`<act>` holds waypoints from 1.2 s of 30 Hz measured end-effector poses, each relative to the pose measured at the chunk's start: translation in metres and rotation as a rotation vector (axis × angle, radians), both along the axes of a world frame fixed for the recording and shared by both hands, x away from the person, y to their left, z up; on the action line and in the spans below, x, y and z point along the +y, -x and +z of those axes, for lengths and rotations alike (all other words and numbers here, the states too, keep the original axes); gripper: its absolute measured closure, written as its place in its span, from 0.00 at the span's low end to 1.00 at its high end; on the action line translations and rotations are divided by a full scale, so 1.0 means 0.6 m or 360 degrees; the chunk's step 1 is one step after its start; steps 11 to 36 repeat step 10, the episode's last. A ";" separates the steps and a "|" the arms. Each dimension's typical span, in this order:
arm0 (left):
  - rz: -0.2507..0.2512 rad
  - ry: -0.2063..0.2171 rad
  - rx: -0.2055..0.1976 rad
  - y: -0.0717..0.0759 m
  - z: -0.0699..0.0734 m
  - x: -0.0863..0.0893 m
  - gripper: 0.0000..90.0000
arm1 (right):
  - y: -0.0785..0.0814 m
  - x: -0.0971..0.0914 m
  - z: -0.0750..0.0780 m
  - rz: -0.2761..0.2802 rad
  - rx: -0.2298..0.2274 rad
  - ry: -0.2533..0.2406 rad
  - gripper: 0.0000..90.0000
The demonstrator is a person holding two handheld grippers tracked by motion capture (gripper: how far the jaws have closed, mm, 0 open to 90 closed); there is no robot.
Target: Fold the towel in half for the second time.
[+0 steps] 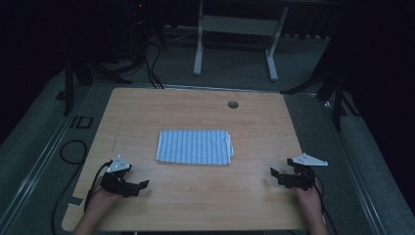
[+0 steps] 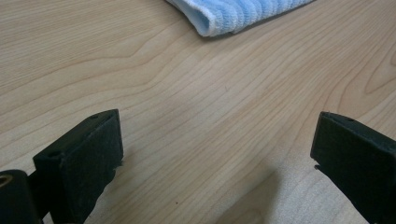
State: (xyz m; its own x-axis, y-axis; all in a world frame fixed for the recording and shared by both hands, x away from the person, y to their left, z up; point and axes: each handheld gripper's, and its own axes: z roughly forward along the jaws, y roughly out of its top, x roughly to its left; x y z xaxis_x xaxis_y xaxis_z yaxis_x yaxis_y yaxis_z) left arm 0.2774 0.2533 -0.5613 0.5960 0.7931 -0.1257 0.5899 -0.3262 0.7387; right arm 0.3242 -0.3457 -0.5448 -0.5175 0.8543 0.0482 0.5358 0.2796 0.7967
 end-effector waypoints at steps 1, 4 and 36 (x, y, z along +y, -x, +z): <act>0.0000 0.0000 0.0000 0.000 0.000 0.000 0.03 | 0.000 0.000 0.000 0.0000 0.0000 0.0000 0.14; 0.0018 0.0027 -0.0012 0.001 0.000 0.005 0.03 | -0.001 -0.001 -0.001 -0.0049 -0.0015 0.0007 0.14; 0.0016 0.0045 0.0005 0.002 -0.004 0.006 0.03 | -0.001 -0.001 -0.004 -0.0076 -0.0025 0.0054 0.14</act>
